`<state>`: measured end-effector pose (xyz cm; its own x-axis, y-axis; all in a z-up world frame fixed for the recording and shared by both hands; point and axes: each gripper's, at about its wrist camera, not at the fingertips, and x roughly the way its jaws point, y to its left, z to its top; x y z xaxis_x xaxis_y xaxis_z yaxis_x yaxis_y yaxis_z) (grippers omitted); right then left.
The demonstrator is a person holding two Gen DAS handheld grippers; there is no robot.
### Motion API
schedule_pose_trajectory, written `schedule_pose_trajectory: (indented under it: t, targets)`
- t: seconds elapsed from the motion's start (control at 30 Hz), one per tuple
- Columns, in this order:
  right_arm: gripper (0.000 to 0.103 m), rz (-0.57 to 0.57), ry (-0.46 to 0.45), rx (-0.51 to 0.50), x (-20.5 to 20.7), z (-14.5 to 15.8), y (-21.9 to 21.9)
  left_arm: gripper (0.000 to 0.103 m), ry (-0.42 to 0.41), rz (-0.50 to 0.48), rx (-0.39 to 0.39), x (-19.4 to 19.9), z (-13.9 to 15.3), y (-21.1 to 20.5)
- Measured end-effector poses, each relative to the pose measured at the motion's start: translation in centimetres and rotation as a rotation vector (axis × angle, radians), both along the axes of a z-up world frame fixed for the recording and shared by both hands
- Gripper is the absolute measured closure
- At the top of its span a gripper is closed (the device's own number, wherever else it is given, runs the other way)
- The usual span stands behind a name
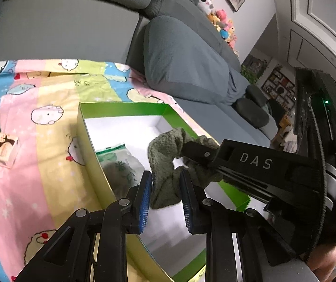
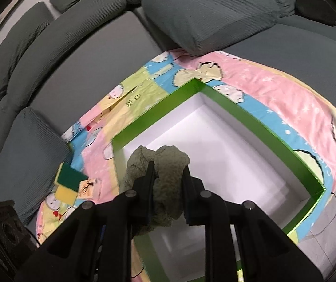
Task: Organize objects
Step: 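Carry the knitted cloth with the left gripper over the white box, then open the left gripper to release the cloth into the box, then move the left gripper back toward the tissue pack on the sheet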
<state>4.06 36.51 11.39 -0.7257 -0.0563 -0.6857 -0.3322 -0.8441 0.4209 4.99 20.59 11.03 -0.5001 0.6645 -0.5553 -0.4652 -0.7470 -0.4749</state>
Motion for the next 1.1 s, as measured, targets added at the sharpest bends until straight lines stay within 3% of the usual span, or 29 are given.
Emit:
schedule_pose_trajectory:
  t: [0.5, 0.7, 0.77, 1.03, 1.1]
  targets:
    - [0.081, -0.129, -0.021, 0.063, 0.7, 0.3, 0.4, 0.078, 0.016, 0.006, -0.020, 0.7, 0.5, -1.6]
    - [0.059, -0.123, -0.011, 0.033, 0.7, 0.3, -0.2, 0.078, 0.035, 0.056, -0.041, 0.9, 1.1, -4.3]
    - [0.042, -0.132, -0.008, 0.053, 0.6, 0.4, -0.6, 0.078, 0.035, 0.083, -0.041, 0.8, 1.3, -5.6]
    - [0.029, -0.100, 0.060, 0.090, 0.4, 1.4, -2.8, 0.062, 0.028, 0.187, -0.037, 0.7, 1.7, -10.7]
    - [0.026, -0.086, 0.069, 0.098, 0.3, 1.6, -3.5, 0.053, 0.026, 0.209, -0.031, 0.7, 1.7, -11.8]
